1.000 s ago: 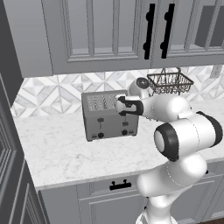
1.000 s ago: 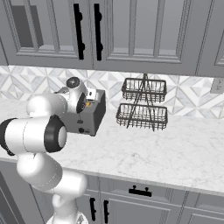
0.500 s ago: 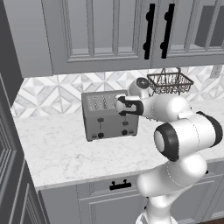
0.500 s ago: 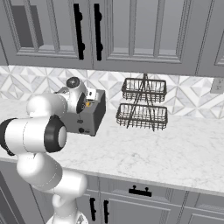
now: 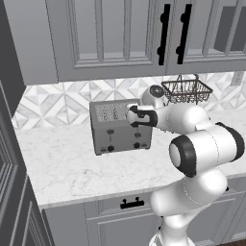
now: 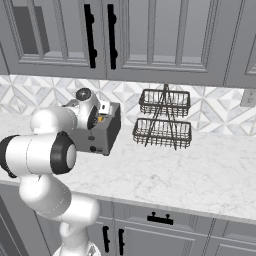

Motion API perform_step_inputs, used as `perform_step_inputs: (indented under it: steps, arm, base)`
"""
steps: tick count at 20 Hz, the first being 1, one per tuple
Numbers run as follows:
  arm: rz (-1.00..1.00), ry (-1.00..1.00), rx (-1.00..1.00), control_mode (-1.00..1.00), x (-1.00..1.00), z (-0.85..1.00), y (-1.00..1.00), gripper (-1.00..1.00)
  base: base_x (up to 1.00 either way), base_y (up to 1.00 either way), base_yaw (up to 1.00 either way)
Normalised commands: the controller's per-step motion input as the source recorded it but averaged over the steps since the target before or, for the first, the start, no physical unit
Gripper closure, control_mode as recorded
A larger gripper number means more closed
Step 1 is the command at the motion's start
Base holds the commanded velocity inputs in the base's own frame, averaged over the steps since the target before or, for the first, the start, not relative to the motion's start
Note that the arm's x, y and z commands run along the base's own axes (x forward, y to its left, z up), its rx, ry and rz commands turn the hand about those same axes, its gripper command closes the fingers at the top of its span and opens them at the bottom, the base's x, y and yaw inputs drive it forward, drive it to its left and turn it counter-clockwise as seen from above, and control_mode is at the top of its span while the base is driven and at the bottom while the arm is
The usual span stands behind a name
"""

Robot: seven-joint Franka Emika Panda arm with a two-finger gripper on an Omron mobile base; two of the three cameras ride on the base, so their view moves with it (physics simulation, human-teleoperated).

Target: Start the toaster. Once the lever pops up, take the bread to the plate on the dining counter.

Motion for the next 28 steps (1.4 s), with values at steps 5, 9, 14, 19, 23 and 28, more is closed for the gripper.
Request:
perform_step_inputs:
  steps: [5,9,14,19,23,28]
  arm:
    - [0.00,0.00,0.00,-1.00,0.00,0.00,0.00,-1.00]
    - [0.00,0.00,0.00,-1.00,0.00,0.00,0.00,-1.00]
    - [0.00,0.00,0.00,-1.00,0.00,0.00,0.00,-1.00]
    - [0.00,0.00,0.00,-1.00,0.00,0.00,0.00,-1.00]
    - [0.00,0.00,0.00,-1.00,0.00,0.00,0.00,-1.00]
    - [0.00,0.00,0.00,-1.00,0.00,0.00,0.00,-1.00]
  base:
    - [0.00,0.00,0.00]
    - [0.00,0.00,0.00]
    - [0.00,0.00,0.00]
    - [0.00,0.00,0.00]
    - [0.00,0.00,0.00]
    - [0.00,0.00,0.00]
